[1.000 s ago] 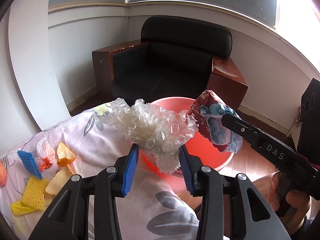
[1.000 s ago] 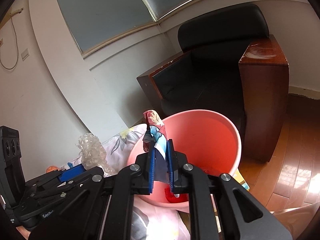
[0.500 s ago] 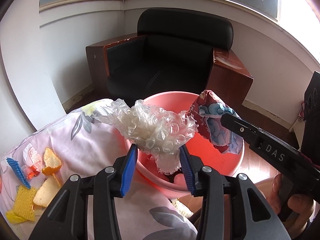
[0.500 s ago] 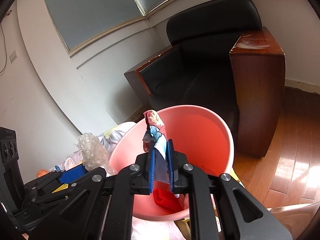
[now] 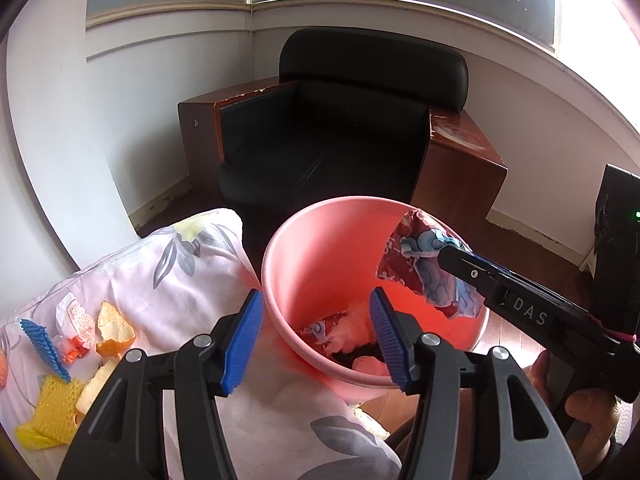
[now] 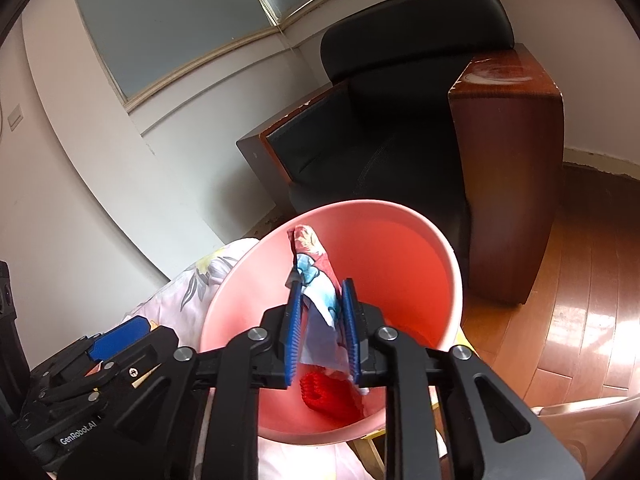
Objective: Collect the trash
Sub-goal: 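Open the right tool to drop the paper while the left tool releases the bubble wrap into the bucket, then move both tools back over the remaining trash on the table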
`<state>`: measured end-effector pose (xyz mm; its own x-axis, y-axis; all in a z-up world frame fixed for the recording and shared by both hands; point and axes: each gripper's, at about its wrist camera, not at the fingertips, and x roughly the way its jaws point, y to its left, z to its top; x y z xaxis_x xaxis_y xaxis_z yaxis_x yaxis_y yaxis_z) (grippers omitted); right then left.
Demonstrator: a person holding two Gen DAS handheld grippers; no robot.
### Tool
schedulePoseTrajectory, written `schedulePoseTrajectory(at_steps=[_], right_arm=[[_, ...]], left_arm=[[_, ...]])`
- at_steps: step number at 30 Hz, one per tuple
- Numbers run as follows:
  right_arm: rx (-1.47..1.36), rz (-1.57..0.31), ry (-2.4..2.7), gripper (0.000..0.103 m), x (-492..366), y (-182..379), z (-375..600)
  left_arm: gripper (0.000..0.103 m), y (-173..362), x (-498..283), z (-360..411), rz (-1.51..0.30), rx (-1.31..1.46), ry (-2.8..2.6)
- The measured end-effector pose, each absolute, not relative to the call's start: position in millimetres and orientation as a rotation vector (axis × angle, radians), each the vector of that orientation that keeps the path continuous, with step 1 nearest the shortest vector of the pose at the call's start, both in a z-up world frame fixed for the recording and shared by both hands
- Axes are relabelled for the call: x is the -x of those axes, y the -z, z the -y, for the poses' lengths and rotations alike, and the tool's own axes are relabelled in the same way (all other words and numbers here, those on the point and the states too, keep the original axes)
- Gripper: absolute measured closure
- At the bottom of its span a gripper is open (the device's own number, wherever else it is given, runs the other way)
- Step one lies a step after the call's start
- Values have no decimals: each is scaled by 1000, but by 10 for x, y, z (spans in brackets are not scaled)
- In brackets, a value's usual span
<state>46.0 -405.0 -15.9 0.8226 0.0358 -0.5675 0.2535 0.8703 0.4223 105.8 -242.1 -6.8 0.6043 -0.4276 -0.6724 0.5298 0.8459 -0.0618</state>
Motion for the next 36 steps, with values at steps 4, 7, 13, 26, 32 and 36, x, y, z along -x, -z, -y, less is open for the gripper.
schedulePoseTrajectory(at_steps=[4,7,13,26,32,36], right_arm=[[-505,-596,124,72,-430,150,4030],[-502,-595,124,72,-398,131,4011],[-481,-588,103,72,-311,62,3902],[-447,-608,18,72,-137,-30,3525],[-419,-636,-20,72,-122,-15,3302],[-403,-652,-47,72,-131,-4,3139]], left_arm=[[48,36,-1014,2316,-736,-131,549],[47,22,-957,2227,-737,-121,545],[45,27,-845,2009,-744,-93,518],[44,117,-619,1560,-761,-64,490],[44,116,-535,1336,-758,-45,477],[44,122,-484,1164,-753,-35,459]])
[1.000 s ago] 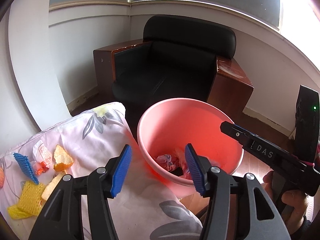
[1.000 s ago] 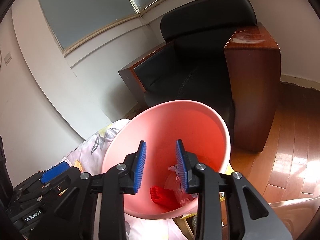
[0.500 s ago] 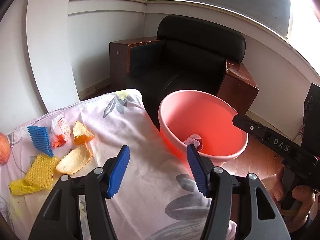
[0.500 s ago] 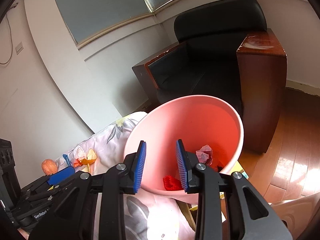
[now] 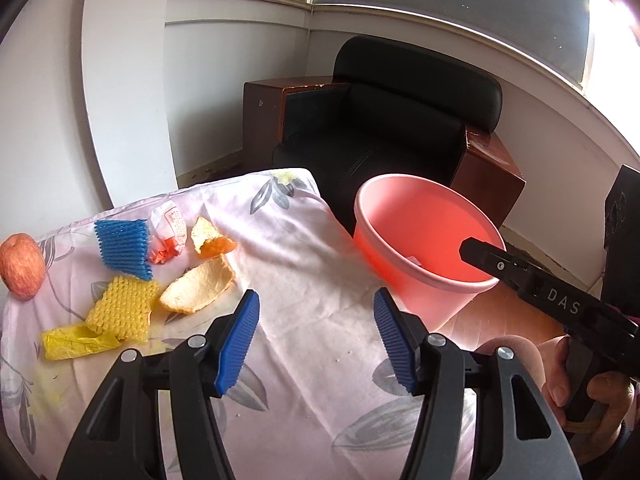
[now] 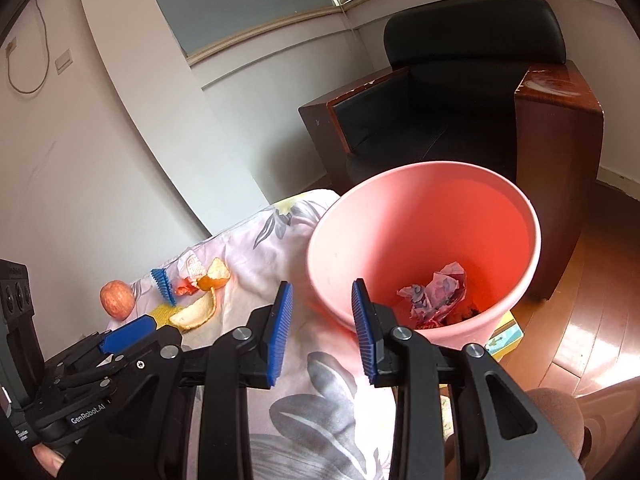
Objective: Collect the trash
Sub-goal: 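Move both tools back over the remaining trash on the table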
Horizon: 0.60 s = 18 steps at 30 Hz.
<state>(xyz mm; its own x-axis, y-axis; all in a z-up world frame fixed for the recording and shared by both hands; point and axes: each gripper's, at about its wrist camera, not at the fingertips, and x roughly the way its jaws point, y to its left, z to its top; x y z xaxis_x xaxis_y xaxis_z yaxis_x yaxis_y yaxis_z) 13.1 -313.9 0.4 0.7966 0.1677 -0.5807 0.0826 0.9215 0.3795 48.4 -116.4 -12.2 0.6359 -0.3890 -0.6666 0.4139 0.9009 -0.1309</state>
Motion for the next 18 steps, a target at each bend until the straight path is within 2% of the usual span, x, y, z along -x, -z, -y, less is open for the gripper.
schedulePoseTrajectory(at_steps=[18], right_arm=[[-343,-750,-185,72,-355,193,2454]], left_arm=[[45,198,-471,31,-717,-51,246]])
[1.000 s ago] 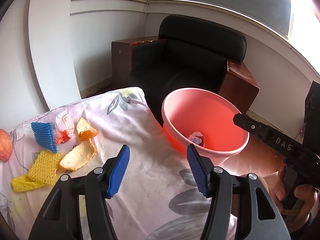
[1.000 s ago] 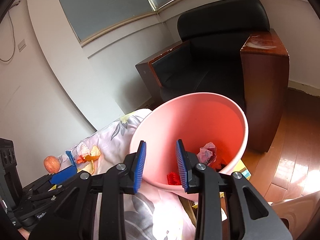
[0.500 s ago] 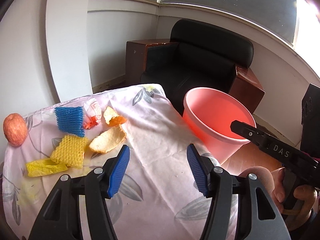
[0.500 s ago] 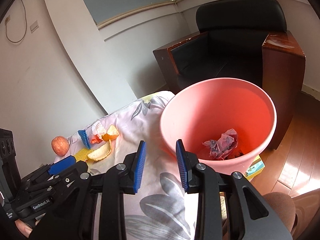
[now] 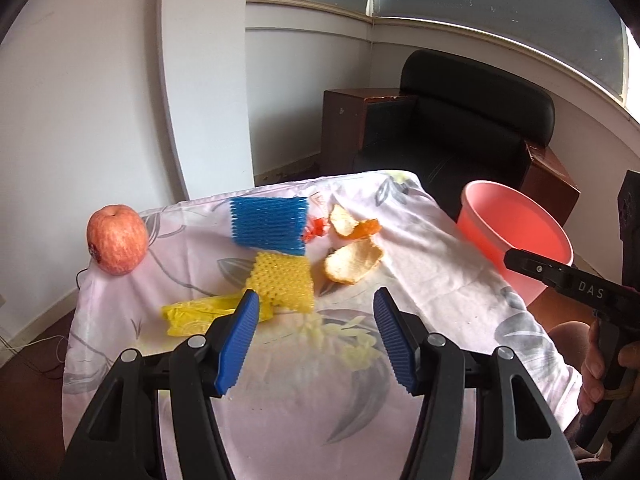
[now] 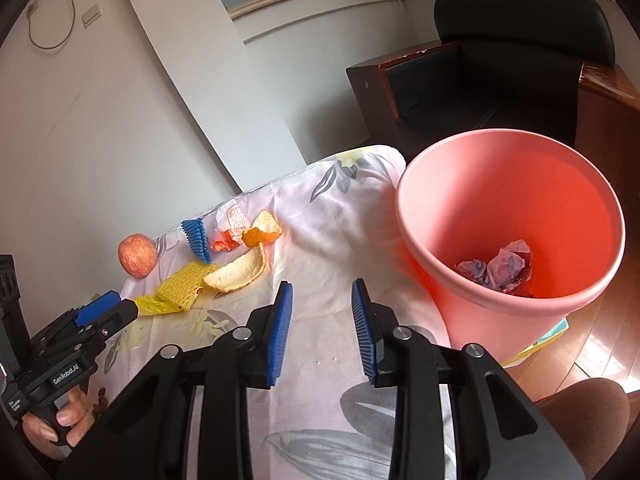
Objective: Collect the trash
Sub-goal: 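Move both tools back over the remaining trash on the table, then grasp the yellow foam mesh with the left tool while the right tool grasps the orange peel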
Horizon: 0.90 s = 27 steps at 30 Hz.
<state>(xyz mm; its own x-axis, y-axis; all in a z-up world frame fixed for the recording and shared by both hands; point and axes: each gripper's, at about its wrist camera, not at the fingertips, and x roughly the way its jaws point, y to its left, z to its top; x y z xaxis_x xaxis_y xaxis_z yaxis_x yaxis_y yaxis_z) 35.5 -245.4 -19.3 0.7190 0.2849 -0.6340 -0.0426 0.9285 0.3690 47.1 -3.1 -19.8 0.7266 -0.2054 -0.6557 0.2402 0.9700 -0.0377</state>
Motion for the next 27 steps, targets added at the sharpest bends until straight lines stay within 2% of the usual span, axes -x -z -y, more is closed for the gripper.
schedulePoseTrajectory(at_steps=[14,17,21,24,27], right_arm=[[-329,-770,-257,72,-489,217,2188],[-328,-769,-272,72,-573,191,2134],[-330,-772,-300,72,-745,173,2023],[-311,-779,-311,72,-905,188,1899],[-291,-790,-314,72,-1075,218,1778]], left_arm=[[46,602,-1163,-287,-823,83,200],[55,683,-1199,-328,-846,115,221],[87,735,-1174,-365,-857,139,267],[94,723,-1108,-416,-845,157,279],[94,684,-1041,-488,-828,185,288]])
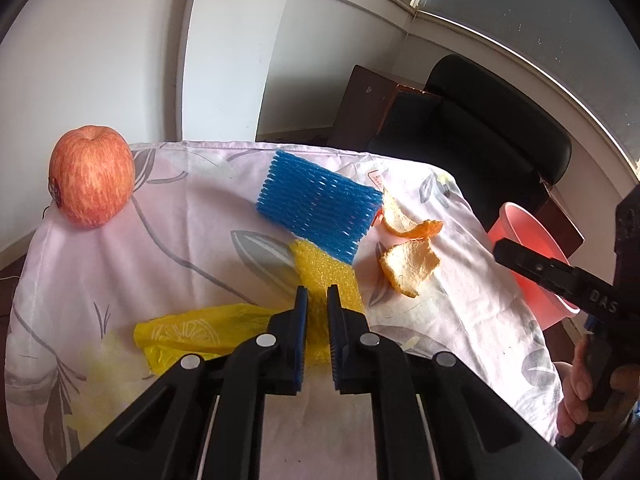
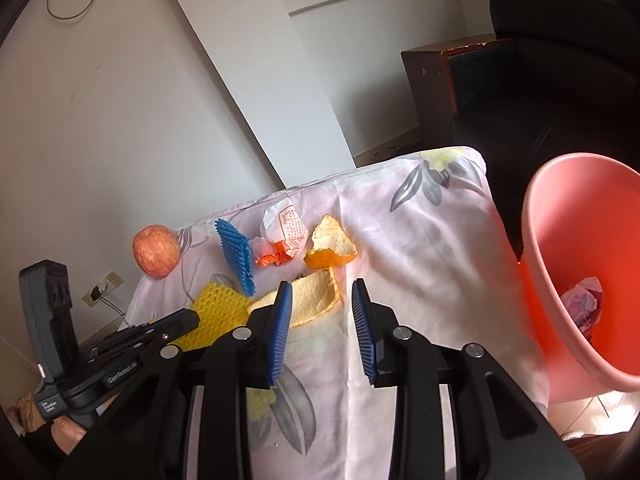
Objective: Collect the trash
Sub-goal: 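Grasp the yellow foam mesh with the left tool while the right tool grasps the orange peel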
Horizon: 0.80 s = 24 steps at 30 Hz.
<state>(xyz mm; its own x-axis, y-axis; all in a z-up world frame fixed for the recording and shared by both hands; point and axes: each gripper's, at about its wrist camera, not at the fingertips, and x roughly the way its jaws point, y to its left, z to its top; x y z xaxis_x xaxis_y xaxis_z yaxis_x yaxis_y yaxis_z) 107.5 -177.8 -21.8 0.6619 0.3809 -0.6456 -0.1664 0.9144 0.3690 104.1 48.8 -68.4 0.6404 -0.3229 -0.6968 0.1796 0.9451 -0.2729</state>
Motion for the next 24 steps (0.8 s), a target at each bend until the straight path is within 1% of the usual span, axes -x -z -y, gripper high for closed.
schedulePoseTrajectory(at_steps=[2,3,4,11,16,17,18,19,21,24], right_arm=[[-266,-794,-316,69,-1176,242,1695],[-251,-793,-319,61,-1226,250,1659],[-234,-789,-324,59,-1266,256,1626],[-76,-816,-362,59,-1598,400,1463],[-18,-842,-424,59,-1650,496,1440],[-12,-837,-428,61,-1636,498,1439],[-5,-836,-424,72,-1634,506,1424],[-3,-839,-422,79,-1626,510,1432],[-6,-841,-426,86,-1596,509,1440],[10,-839,-425,93,-1524,492,1428]], left_arm=[[94,647,-1009,-537,-823,204,299],[94,634,-992,-556,-821,213,304],[95,618,-974,-573,-818,219,308],[95,567,-917,-639,-813,238,332],[95,600,-929,-640,-822,246,330],[95,604,-926,-638,-823,245,330],[95,603,-927,-633,-823,244,331],[95,606,-925,-630,-823,244,330],[95,597,-921,-627,-820,245,329],[95,552,-911,-623,-810,245,327]])
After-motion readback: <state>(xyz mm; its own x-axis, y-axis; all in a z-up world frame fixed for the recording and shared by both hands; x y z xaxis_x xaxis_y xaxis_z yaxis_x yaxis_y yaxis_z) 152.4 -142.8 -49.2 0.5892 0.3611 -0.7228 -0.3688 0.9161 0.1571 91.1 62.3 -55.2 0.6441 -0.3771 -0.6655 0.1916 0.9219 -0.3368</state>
